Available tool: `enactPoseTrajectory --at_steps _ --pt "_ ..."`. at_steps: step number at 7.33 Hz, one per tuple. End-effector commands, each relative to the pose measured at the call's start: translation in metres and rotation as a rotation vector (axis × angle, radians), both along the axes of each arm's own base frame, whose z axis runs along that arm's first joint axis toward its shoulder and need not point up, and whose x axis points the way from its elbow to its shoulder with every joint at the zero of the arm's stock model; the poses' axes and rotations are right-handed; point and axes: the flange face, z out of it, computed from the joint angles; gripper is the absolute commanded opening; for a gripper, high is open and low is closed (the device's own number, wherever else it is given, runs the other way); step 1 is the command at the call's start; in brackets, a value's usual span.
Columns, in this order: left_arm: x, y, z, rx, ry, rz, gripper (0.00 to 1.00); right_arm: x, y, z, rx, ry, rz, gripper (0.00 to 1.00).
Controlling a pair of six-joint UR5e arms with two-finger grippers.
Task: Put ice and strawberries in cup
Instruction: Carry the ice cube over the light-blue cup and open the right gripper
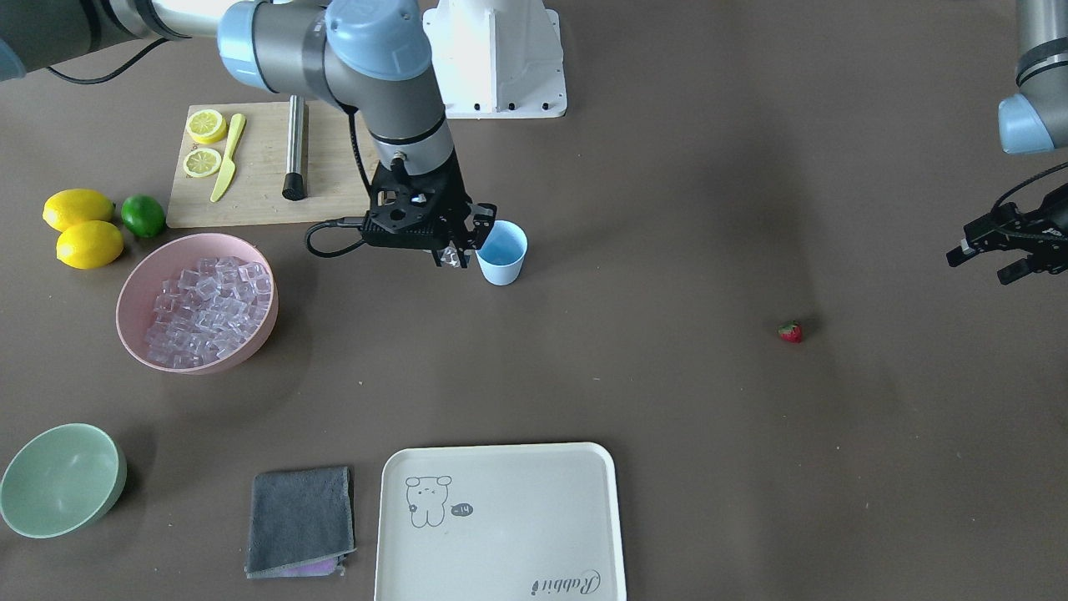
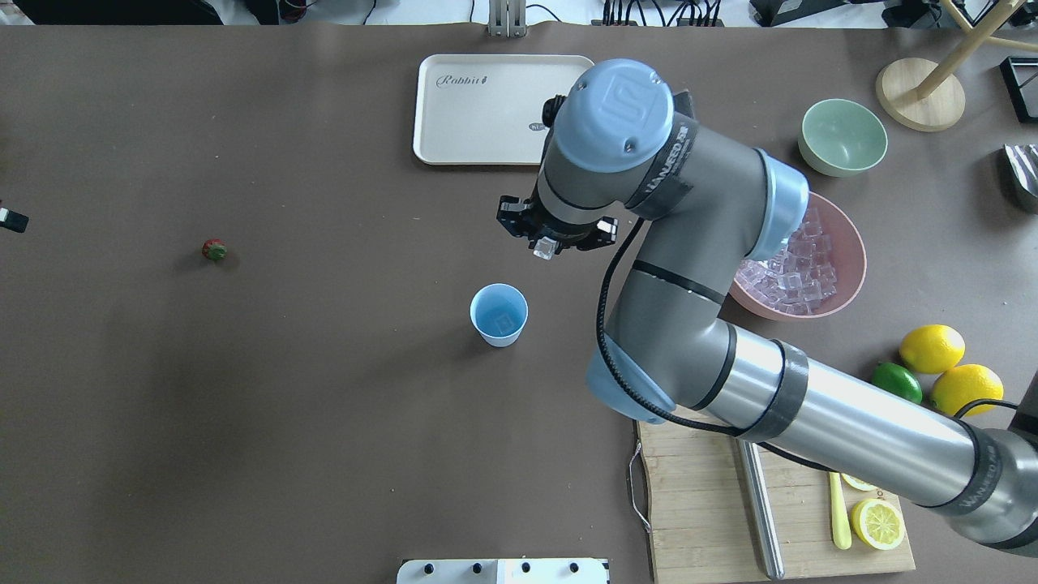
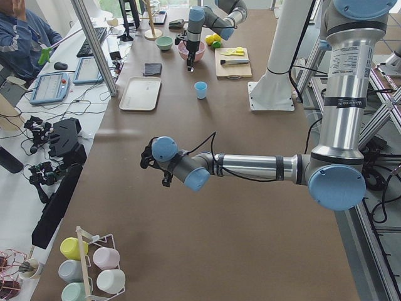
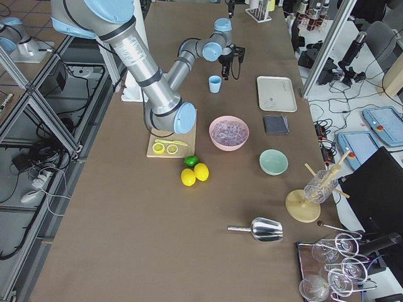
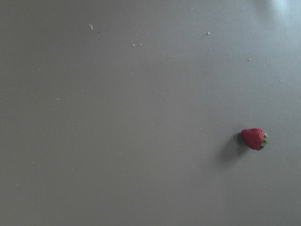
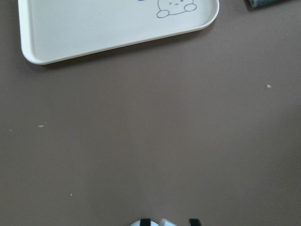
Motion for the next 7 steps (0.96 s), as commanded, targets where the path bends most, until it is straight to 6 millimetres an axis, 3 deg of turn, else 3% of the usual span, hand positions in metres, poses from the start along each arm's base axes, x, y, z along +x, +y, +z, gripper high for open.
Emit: enactPoseTrajectory --at_steps 1,2,3,4,6,7 --pt "0.001 0.000 0.001 -0.002 -0.001 0.001 0.98 -0.037 0.029 -0.004 0.013 0.035 0.002 0.00" --pt "0.001 0.000 0.001 -0.002 -0.001 0.001 0.98 -0.037 0.032 -0.004 0.015 0.034 -0.002 0.00" --pt "0.001 0.000 0.000 -0.002 0.000 0.001 0.98 -0.035 0.033 -0.005 0.016 0.030 -0.001 0.69" --pt "0.001 0.000 0.000 -0.003 0.000 0.000 0.98 -0.035 0.035 -0.013 0.022 0.019 -0.004 1.00" --pt "0.002 -0.002 0.000 -0.005 0.000 0.001 0.98 -0.031 0.033 -0.014 0.029 0.016 -0.006 1.00" --pt "0.005 -0.002 0.001 -0.006 0.000 0.005 0.98 -0.014 0.016 -0.002 0.042 0.030 -0.007 1.00"
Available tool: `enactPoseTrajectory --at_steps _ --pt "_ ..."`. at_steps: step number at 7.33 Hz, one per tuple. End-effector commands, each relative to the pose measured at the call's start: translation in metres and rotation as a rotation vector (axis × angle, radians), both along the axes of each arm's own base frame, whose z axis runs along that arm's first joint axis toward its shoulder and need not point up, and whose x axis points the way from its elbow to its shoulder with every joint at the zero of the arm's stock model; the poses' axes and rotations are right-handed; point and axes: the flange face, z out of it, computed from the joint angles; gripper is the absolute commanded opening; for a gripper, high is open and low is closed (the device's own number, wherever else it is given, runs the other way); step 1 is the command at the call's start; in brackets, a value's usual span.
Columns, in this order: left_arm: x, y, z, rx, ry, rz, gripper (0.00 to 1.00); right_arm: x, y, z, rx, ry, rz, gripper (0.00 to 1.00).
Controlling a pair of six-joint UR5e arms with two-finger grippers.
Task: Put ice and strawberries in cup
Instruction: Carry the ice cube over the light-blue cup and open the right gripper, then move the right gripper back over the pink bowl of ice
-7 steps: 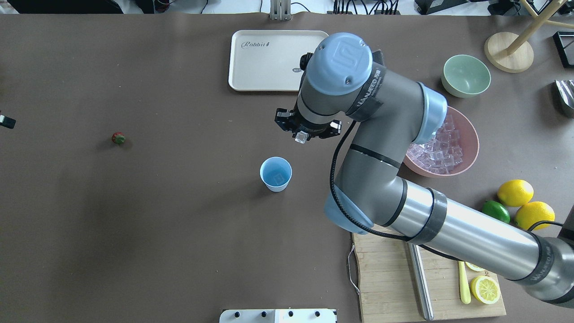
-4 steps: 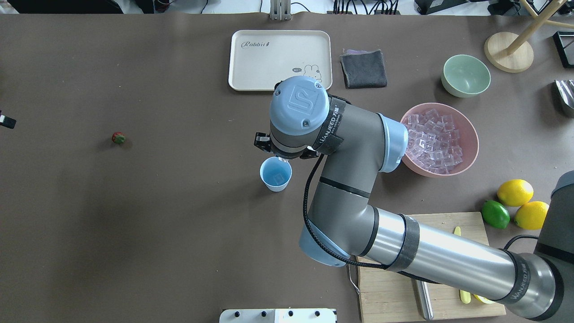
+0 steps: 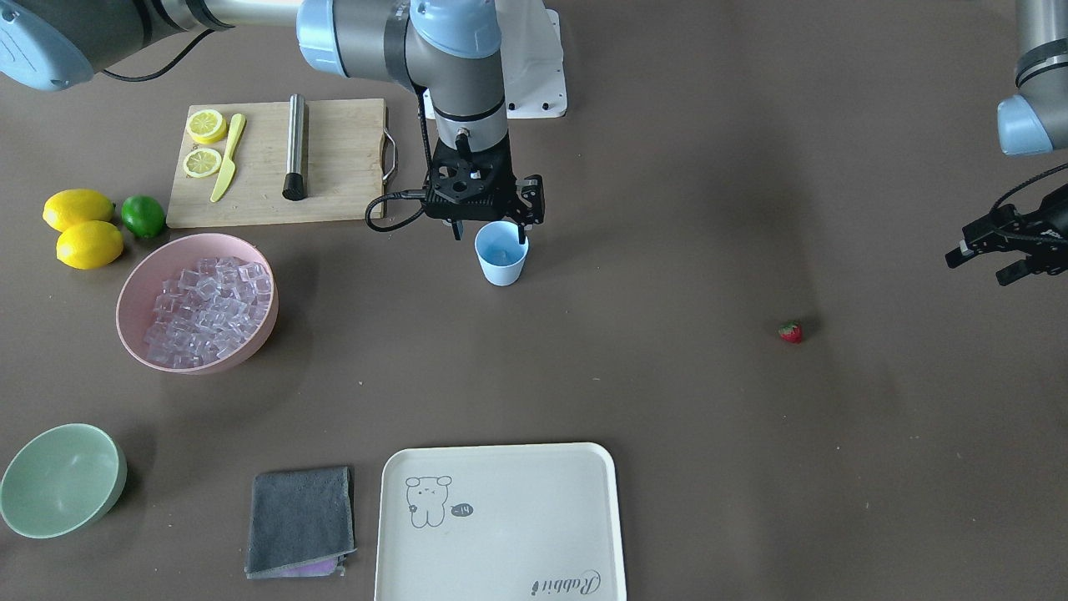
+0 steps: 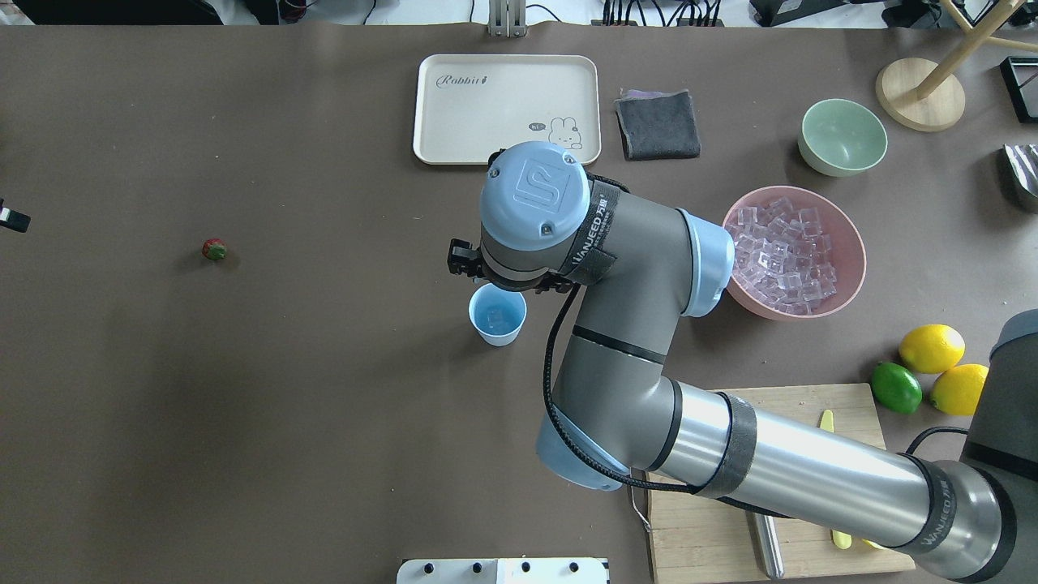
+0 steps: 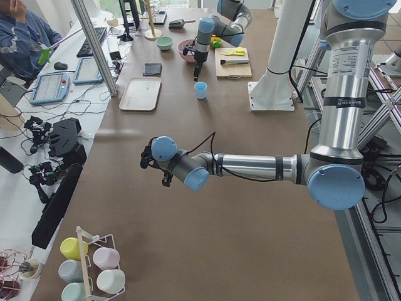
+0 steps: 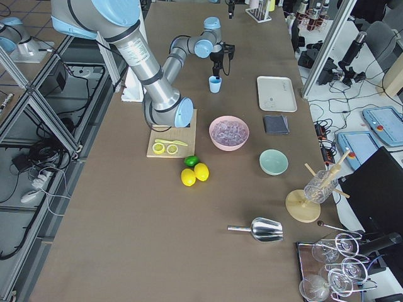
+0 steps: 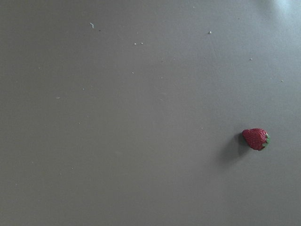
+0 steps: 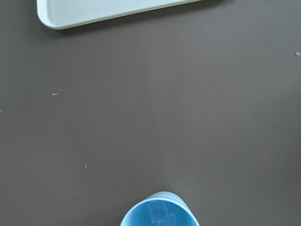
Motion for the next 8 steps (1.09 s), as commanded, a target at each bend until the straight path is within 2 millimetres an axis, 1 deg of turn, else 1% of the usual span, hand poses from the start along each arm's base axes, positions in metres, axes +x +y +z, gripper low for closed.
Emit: enactPoseTrajectory --at_steps 1,2,3,4,5,6,7,8 --pt "0.005 -0.001 0.001 -0.001 0.000 0.009 0.98 0.039 -0.025 0.043 0.064 0.045 -0.057 1.00" --pt "0.006 -0.001 0.001 -0.001 0.000 0.009 0.98 0.079 -0.037 0.074 0.101 0.063 -0.110 1.00" --pt "0.006 -0.001 -0.001 0.002 0.001 0.011 0.98 0.114 -0.051 0.102 0.108 0.074 -0.148 1.00" --pt "0.006 -0.001 -0.002 0.005 0.001 0.011 0.98 0.143 -0.058 0.128 0.148 0.080 -0.179 1.00" --pt "0.006 -0.001 -0.002 0.006 0.001 0.012 0.98 0.166 -0.063 0.163 0.170 0.056 -0.212 1.00" --pt "0.006 -0.001 -0.002 0.006 0.001 0.012 0.98 0.187 -0.063 0.192 0.207 0.037 -0.267 1.00" --pt "0.006 -0.001 -0.003 0.008 0.002 0.012 0.98 0.202 -0.068 0.204 0.254 0.050 -0.318 1.00" --pt "0.006 -0.001 -0.003 0.008 0.002 0.012 0.98 0.209 -0.069 0.216 0.318 0.084 -0.387 1.00"
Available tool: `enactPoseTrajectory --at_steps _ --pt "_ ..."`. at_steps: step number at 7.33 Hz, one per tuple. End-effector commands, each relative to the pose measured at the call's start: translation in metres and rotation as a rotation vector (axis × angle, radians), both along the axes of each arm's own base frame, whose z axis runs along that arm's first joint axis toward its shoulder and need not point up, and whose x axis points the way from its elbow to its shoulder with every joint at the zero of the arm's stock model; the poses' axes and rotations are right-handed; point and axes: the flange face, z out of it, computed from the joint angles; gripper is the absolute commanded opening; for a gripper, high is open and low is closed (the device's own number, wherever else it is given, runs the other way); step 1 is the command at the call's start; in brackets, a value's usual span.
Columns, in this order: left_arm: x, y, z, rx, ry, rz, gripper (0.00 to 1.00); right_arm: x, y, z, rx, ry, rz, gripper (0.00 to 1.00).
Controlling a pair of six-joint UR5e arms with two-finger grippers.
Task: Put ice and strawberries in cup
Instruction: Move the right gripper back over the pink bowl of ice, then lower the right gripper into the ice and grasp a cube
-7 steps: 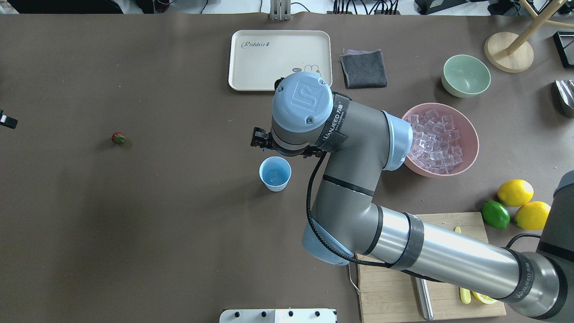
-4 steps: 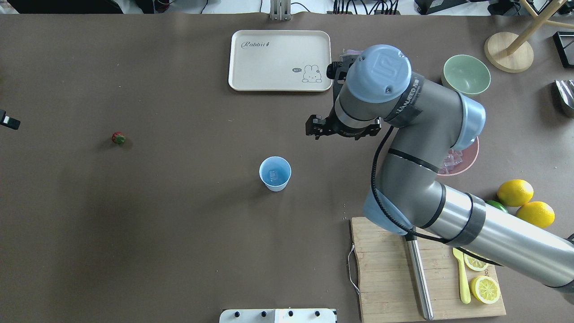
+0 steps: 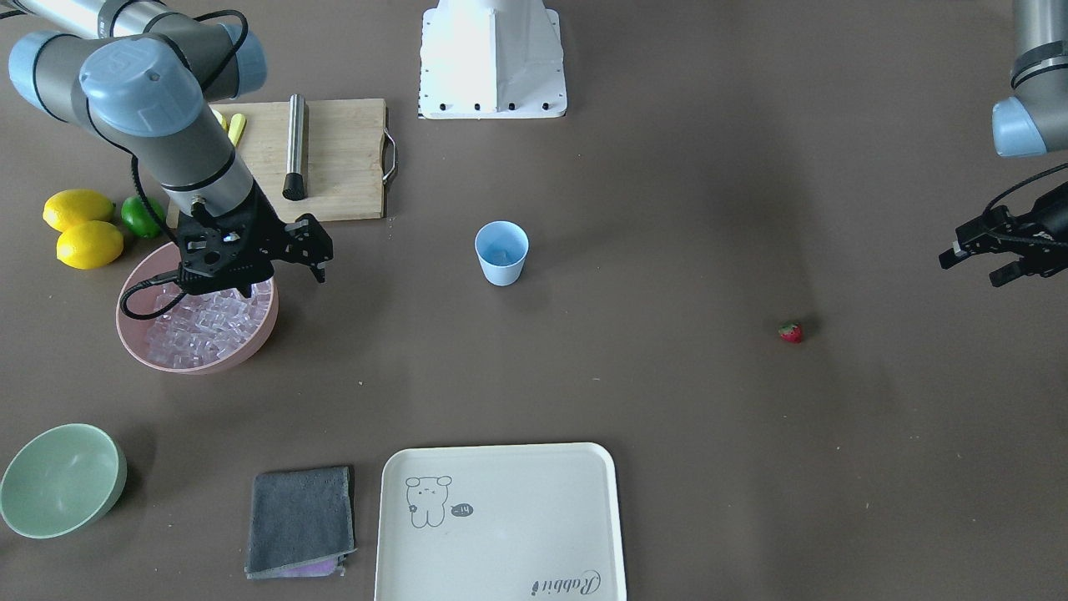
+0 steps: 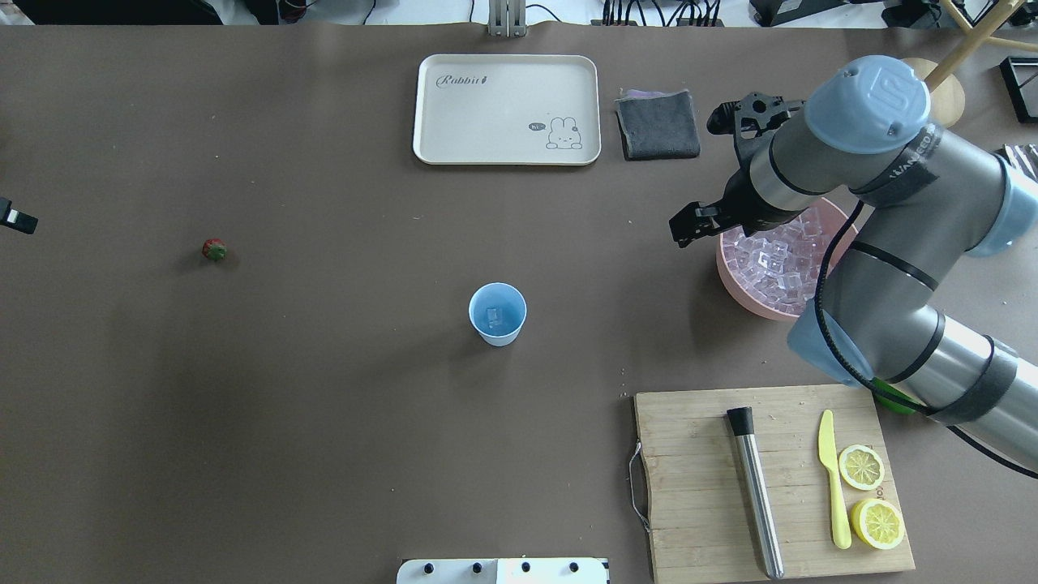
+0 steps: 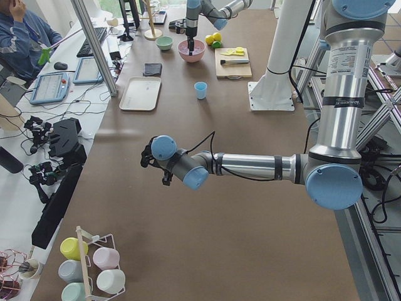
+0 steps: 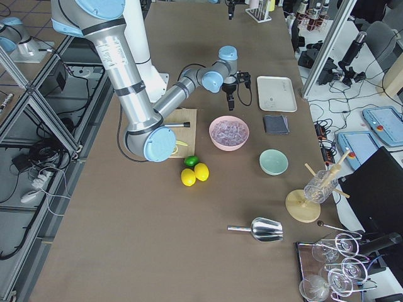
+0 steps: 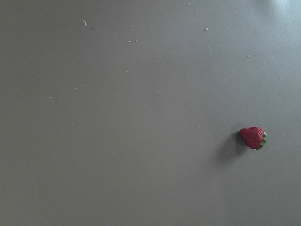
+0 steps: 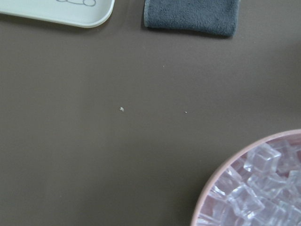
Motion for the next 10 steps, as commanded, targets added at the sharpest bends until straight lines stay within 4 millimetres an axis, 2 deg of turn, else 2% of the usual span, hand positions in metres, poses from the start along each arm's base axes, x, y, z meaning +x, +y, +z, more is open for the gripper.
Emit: enactPoseTrajectory --at_steps 1,2,5,6,7,8,9,10 --pt "0.000 0.000 0.000 0.001 -0.001 -0.001 0.98 0.021 -0.004 0.026 0.111 0.038 -0.116 1.00" --pt "0.000 0.000 0.001 0.000 -0.001 -0.001 0.98 0.030 -0.010 0.033 0.138 0.040 -0.157 1.00" --pt "0.000 0.000 0.001 0.000 -0.001 -0.001 0.98 0.043 0.001 0.073 0.127 0.080 -0.191 1.00" --pt "0.000 0.000 0.000 0.001 -0.001 -0.001 0.98 0.044 0.003 0.079 0.122 0.085 -0.194 0.99" --pt "0.000 -0.001 -0.001 0.003 -0.001 -0.001 0.98 0.043 0.003 0.082 0.107 0.089 -0.187 0.94" --pt "0.000 -0.001 -0.001 0.004 -0.001 0.000 0.98 0.043 0.003 0.083 0.101 0.089 -0.183 0.72" --pt "0.000 -0.001 -0.002 0.004 0.000 -0.001 0.98 0.041 0.003 0.087 0.094 0.093 -0.187 0.61" --pt "0.000 -0.001 -0.002 0.004 0.000 -0.001 0.98 0.041 0.002 0.089 0.091 0.095 -0.188 0.61"
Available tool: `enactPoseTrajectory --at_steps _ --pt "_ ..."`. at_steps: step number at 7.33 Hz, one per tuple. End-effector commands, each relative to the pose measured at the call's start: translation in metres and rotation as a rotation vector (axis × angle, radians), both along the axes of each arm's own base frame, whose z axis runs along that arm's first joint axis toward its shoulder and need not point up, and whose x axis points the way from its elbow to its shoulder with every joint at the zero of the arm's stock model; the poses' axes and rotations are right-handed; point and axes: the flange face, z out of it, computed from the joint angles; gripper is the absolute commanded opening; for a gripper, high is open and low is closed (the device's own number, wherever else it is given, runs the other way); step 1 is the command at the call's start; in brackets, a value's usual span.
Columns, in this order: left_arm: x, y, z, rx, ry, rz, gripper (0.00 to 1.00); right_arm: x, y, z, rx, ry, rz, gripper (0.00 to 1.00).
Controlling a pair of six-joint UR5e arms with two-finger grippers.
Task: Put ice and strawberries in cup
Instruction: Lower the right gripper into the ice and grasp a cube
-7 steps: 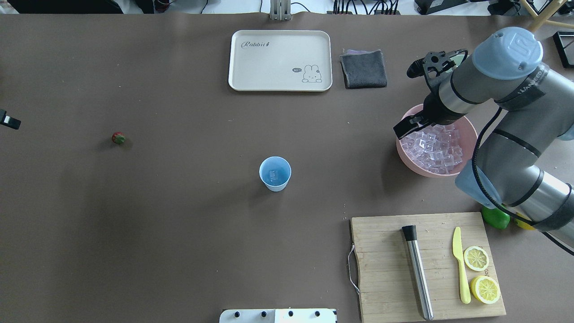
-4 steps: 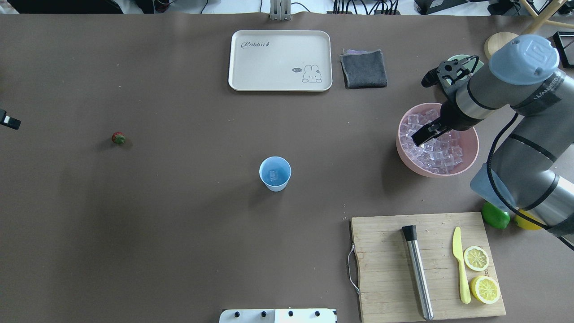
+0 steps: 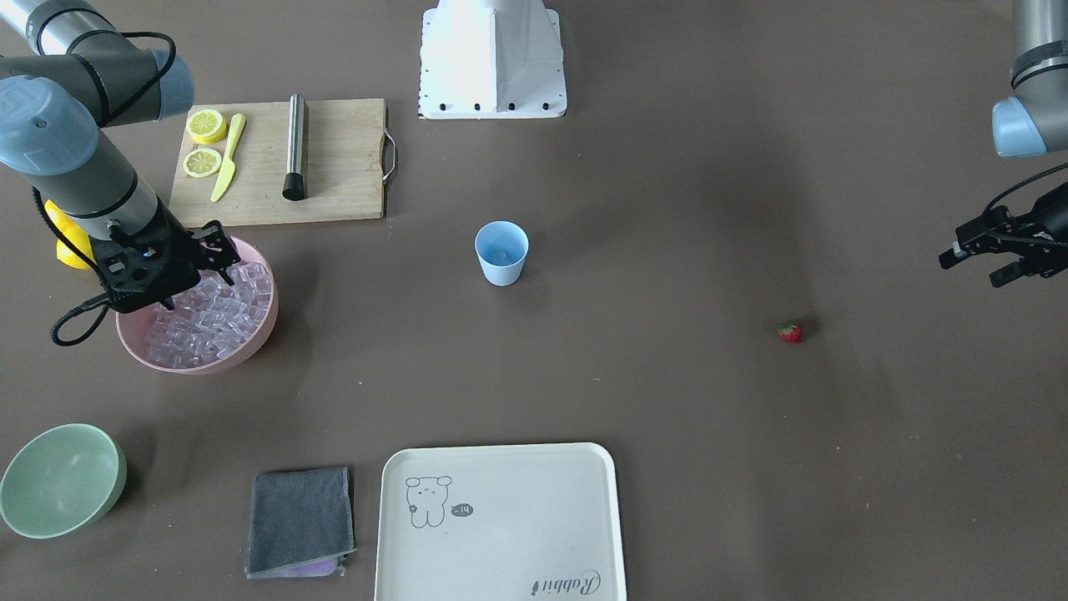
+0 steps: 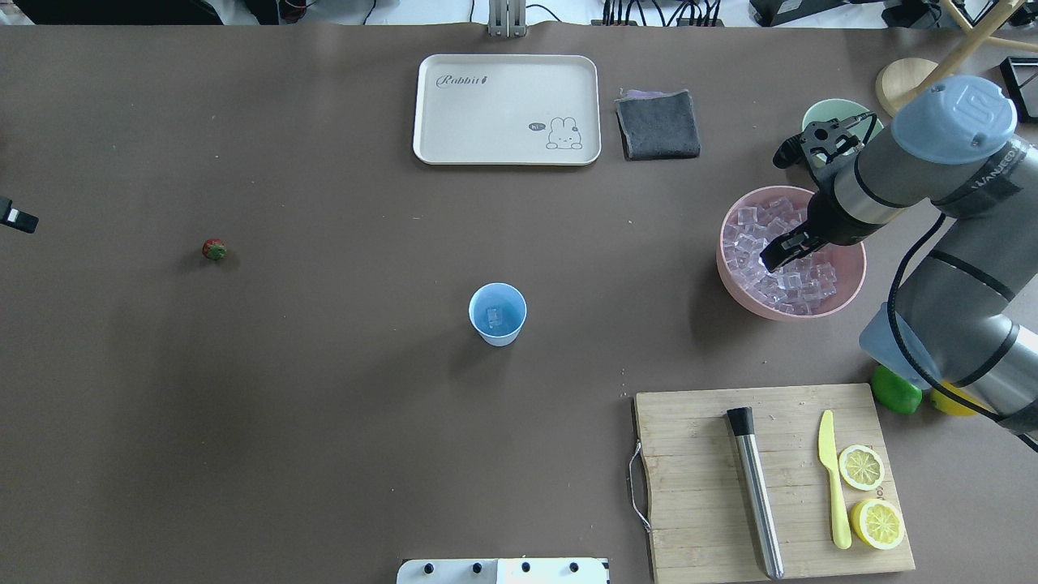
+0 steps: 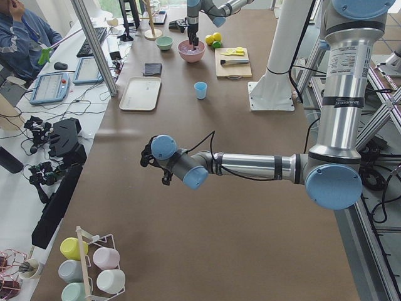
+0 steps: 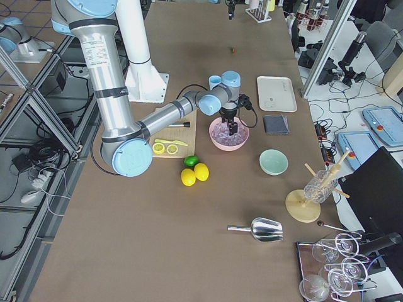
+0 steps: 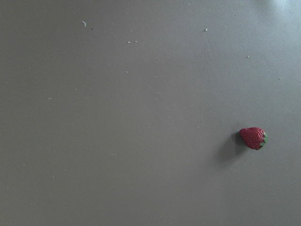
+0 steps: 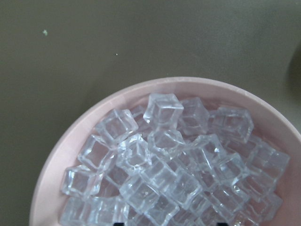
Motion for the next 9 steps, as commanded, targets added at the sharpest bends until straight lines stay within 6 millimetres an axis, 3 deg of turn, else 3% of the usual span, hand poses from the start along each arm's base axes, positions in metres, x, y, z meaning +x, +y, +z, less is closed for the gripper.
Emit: enactPoseTrajectory --at_steps 1,9 --pt "0.000 0.000 0.000 0.000 0.000 0.000 0.98 -0.001 0.000 0.005 -0.010 0.007 0.001 0.61" --pt "0.000 0.000 -0.002 0.003 0.001 0.000 0.98 -0.002 0.010 0.013 -0.083 -0.019 0.004 0.63"
